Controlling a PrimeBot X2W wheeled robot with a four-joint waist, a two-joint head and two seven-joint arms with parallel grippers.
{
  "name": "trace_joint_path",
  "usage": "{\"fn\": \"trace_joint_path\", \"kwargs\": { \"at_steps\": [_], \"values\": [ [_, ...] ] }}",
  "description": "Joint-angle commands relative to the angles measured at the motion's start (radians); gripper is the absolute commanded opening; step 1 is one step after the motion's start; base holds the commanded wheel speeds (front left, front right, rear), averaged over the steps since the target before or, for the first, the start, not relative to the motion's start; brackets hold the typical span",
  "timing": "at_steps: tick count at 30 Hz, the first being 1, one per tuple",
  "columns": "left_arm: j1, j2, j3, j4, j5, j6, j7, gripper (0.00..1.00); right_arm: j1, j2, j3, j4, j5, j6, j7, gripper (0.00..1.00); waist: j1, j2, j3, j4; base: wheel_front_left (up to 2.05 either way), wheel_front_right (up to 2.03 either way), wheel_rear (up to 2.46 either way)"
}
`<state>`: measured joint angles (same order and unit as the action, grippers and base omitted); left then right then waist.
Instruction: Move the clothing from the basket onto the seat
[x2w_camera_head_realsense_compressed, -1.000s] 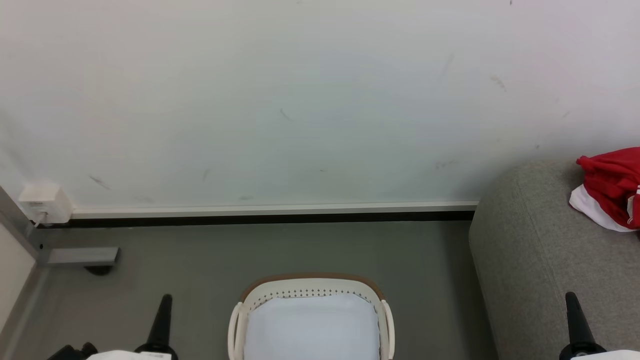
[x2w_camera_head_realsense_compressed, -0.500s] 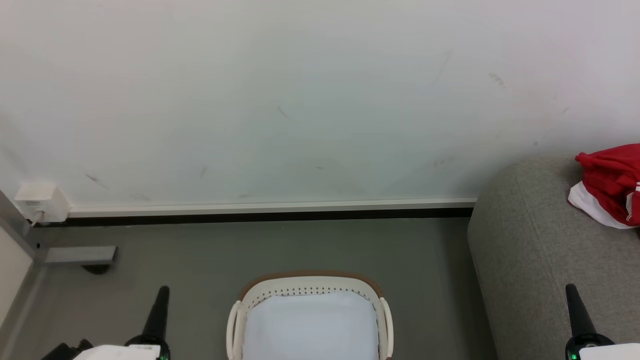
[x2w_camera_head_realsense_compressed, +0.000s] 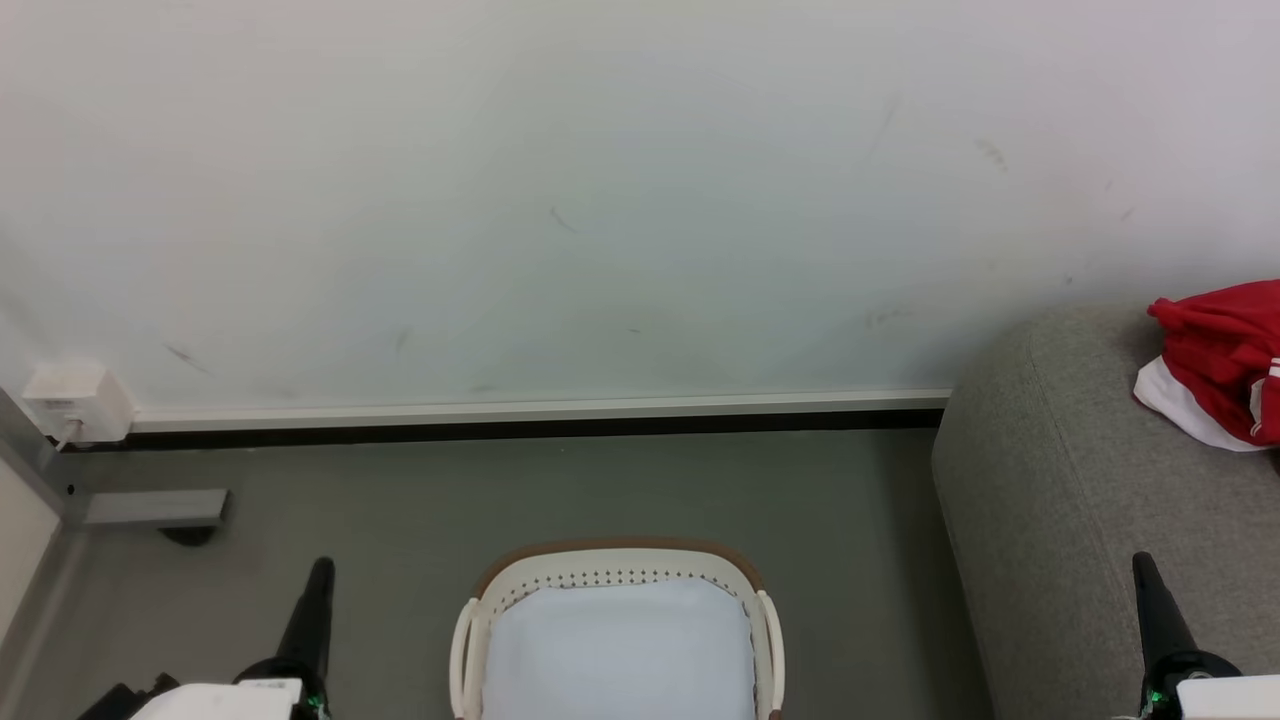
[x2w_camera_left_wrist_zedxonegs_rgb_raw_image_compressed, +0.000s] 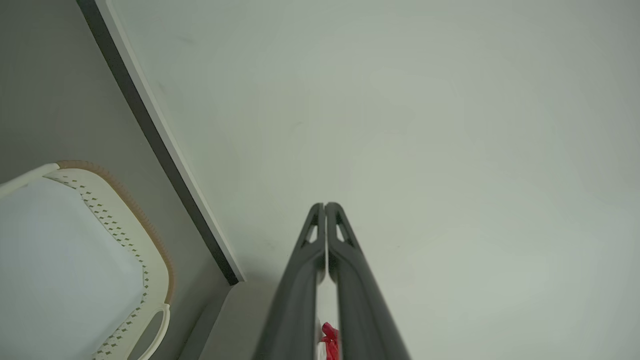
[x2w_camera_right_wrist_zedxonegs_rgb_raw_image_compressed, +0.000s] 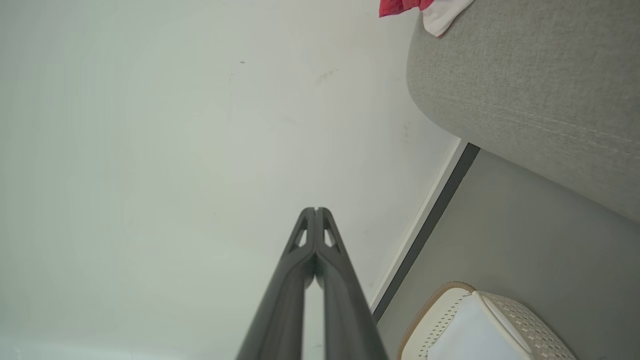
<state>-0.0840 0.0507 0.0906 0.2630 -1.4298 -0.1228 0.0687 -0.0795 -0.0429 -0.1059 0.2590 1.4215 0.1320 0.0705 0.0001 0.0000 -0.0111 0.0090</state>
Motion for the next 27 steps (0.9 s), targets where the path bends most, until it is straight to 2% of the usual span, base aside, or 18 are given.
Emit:
{"fn": "trace_joint_path", "kwargs": {
  "at_steps": [1, 22, 27],
  "values": [
    [-0.015, 0.004, 0.007, -0.006, -0.026, -0.004, 0.007, 0.0, -0.016, -0.011, -0.004, -0.008, 0.025, -0.002, 0.005, 0.0, -0.0001, 0.0, 0.001, -0.001, 0.0, 0.0, 0.0],
    [-0.028, 0.001, 0.025, -0.019, -0.174, -0.01, 0.046, 0.0, -0.034, -0.011, -0.01, -0.017, 0.183, -0.002, 0.044, 0.0, -0.0001, 0.0, 0.013, -0.008, 0.0, 0.0, 0.0],
    [-0.03, 0.0, 0.026, -0.02, -0.19, -0.011, 0.05, 0.0, -0.036, -0.011, -0.01, -0.017, 0.192, -0.002, 0.047, 0.0, -0.0001, 0.0, 0.014, -0.009, 0.0, 0.0, 0.0]
  ]
}}
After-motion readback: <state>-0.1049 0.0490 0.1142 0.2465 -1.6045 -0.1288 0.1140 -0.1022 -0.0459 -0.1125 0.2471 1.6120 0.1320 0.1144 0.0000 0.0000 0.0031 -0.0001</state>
